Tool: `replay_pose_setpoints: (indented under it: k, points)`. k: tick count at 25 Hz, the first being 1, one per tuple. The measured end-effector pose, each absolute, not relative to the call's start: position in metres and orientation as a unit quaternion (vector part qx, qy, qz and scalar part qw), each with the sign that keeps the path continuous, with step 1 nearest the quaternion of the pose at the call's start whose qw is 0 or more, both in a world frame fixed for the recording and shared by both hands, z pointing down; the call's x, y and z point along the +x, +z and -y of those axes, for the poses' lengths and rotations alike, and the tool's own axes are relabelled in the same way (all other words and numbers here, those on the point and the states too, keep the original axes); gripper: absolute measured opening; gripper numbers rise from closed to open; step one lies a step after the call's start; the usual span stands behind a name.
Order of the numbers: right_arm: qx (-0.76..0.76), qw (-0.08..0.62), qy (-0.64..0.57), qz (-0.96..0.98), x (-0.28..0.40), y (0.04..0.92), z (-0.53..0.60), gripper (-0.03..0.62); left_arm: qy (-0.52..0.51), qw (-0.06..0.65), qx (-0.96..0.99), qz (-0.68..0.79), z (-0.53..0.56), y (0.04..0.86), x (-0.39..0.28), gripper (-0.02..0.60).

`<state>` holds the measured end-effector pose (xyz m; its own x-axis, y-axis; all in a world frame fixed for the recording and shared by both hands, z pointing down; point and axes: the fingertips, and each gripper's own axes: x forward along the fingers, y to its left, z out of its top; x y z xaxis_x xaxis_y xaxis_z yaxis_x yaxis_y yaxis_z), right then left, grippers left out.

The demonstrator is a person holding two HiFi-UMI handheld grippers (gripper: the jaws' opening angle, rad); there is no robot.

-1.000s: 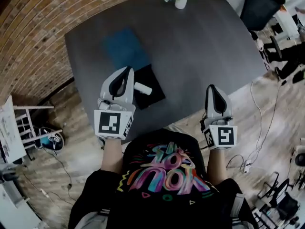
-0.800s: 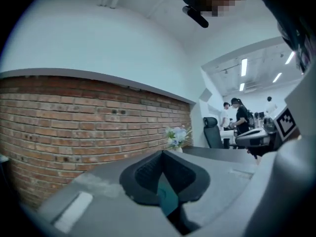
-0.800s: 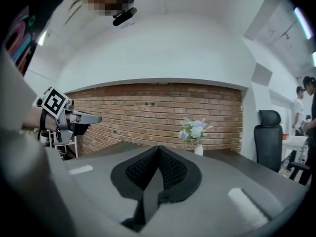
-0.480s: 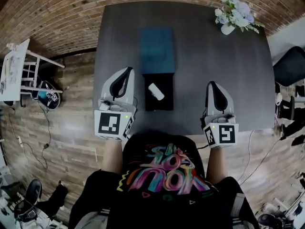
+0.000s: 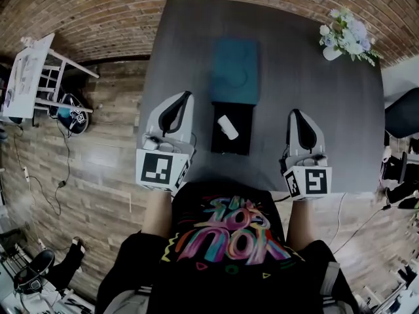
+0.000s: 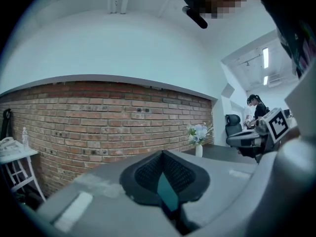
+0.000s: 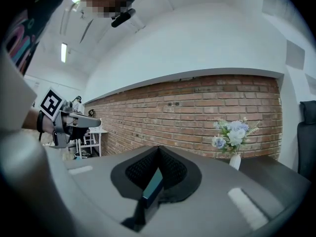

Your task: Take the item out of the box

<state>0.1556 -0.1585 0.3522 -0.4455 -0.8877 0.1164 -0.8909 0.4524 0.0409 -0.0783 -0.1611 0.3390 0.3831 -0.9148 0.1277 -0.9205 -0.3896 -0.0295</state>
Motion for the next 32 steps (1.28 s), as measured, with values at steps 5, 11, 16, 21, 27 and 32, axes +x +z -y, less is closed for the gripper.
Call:
replay_pose_setpoints:
  k: [5,11,16,21,27,32]
  points:
    - [0.511,0.055,0.008,0.858,0.135,0.346,0.164,0.002,0.052,0.021,0.831,0.554,0.166,0.335,-0.089,0.002]
    - [0.5,0.057,0.009,0.864,0.115,0.347,0.167,0.002,0.05,0.022,0.83,0.554,0.167,0.335,-0.099,0.002]
    - [0.491,0.066,0.02,0.868,0.108,0.352,0.167,0.002,0.05,0.023,0.831,0.553,0.168,0.336,-0.102,0.002]
    - [0.475,0.065,0.055,0.876,0.097,0.363,0.165,0.003,0.051,0.023,0.833,0.55,0.167,0.338,-0.105,0.002]
    - [0.442,0.072,0.101,0.888,0.084,0.379,0.161,0.057,0.046,0.035,0.831,0.554,0.165,0.339,-0.107,0.002]
    - [0.418,0.088,0.121,0.896,0.074,0.392,0.16,0.108,0.045,0.026,0.83,0.555,0.165,0.339,-0.111,0.002]
